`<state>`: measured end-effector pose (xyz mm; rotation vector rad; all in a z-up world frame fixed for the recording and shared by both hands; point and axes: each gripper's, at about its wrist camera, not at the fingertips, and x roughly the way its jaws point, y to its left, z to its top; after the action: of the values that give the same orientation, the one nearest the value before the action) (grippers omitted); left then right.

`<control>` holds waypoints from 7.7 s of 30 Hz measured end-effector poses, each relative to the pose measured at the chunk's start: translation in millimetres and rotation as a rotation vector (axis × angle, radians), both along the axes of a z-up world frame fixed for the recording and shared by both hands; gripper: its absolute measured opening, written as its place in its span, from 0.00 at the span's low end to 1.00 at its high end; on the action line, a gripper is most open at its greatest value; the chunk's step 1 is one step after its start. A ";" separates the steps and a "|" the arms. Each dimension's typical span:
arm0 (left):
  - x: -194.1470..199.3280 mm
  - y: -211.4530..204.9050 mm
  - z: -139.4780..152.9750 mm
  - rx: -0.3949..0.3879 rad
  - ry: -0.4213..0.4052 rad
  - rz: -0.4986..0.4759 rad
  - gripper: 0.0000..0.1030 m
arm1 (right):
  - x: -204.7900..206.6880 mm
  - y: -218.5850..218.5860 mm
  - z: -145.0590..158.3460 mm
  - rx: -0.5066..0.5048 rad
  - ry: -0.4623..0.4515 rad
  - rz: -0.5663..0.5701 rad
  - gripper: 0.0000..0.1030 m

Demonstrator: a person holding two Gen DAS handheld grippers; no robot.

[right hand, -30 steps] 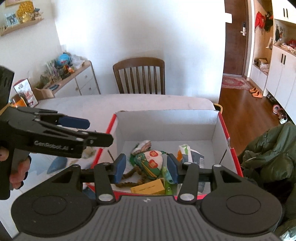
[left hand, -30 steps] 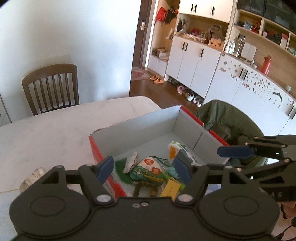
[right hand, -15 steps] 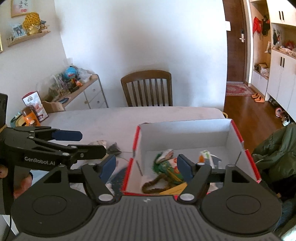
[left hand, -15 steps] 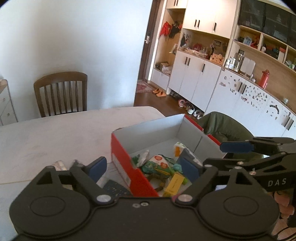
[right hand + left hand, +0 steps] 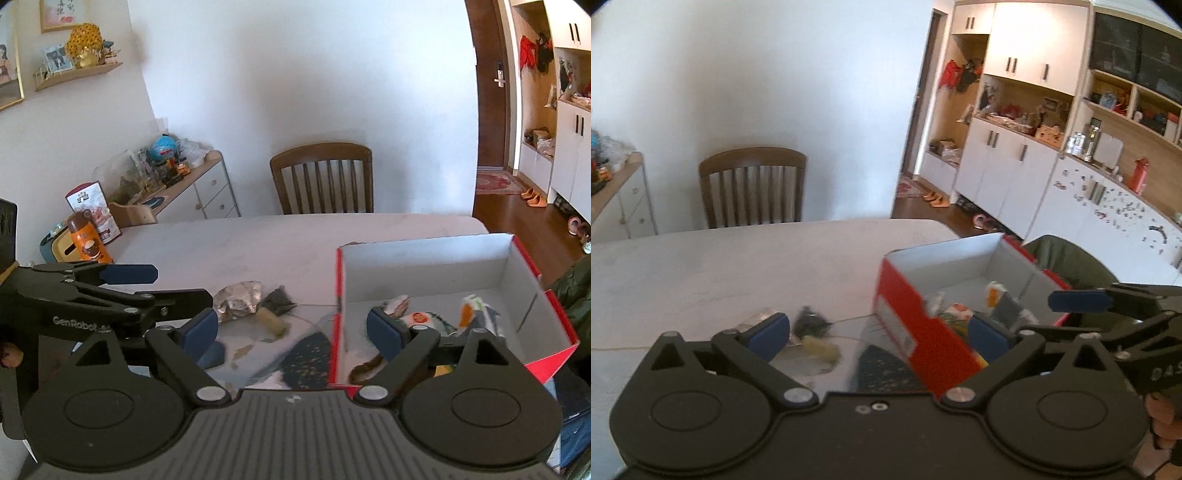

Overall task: Organize objects
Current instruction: 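Move the left tool to the silver snack packet while the right tool approaches the white plastic bag, then grasp the silver ZHOUSHI packet with the left tool while the right tool grasps the white bag, then lift and carry the silver packet and white bag over the shoebox with both tools, then lower the silver packet and white bag into the shoebox and open both tools, then move both open tools back from the shoebox to the table items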

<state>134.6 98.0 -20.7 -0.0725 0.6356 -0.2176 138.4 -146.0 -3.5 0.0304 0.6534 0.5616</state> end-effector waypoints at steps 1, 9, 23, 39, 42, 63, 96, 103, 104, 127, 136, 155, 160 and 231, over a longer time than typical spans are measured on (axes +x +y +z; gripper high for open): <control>0.8 4.9 -1.9 0.008 0.003 0.011 0.99 | -1.2 4.3 -1.4 -0.003 0.001 0.003 0.86; 12.4 52.9 -18.0 0.064 -0.034 0.083 1.00 | -5.1 35.1 -20.2 -0.032 0.039 -0.002 0.86; 53.8 97.4 -86.4 0.123 0.075 0.020 0.99 | 2.8 87.2 -70.8 -0.167 0.134 0.061 0.86; 128.7 108.2 -125.3 0.192 0.163 -0.144 0.99 | 35.9 124.0 -129.6 -0.320 0.186 0.161 0.86; 142.1 108.8 -134.3 0.194 0.206 -0.185 0.99 | 43.9 124.6 -139.1 -0.338 0.205 0.167 0.85; 158.0 103.9 -154.8 0.189 0.255 -0.190 0.70 | 46.0 133.9 -164.1 -0.385 0.234 0.221 0.56; 44.8 82.9 -77.2 0.069 0.208 0.001 0.54 | 12.9 83.8 -84.5 -0.170 0.196 0.089 0.34; 21.5 63.1 -47.6 0.032 0.171 -0.003 0.54 | 4.3 61.3 -55.5 -0.124 0.157 0.052 0.34; 19.2 59.2 -44.7 0.029 0.167 -0.005 0.54 | 2.9 58.4 -52.3 -0.122 0.149 0.049 0.34; 28.0 -65.2 -18.6 0.027 0.137 -0.126 0.54 | 26.4 -55.0 -10.7 -0.092 0.065 -0.112 0.34; 50.1 -112.4 -31.3 0.058 0.159 -0.154 0.54 | 56.3 -104.2 -23.9 -0.110 0.080 -0.174 0.34; 113.5 -189.6 -73.5 0.188 0.226 -0.173 0.48 | 125.2 -145.6 -79.7 -0.212 0.141 -0.179 0.34; 128.0 -199.8 -88.2 0.208 0.264 -0.175 0.48 | 134.3 -146.2 -91.3 -0.229 0.165 -0.150 0.35; 29.9 -54.7 -0.6 0.065 0.054 -0.029 0.99 | 45.6 -56.8 10.6 -0.138 -0.015 0.013 0.79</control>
<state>164.5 43.3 -21.3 -0.0063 0.6972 -0.2228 184.0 -202.8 7.1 -0.1079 0.6767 0.5276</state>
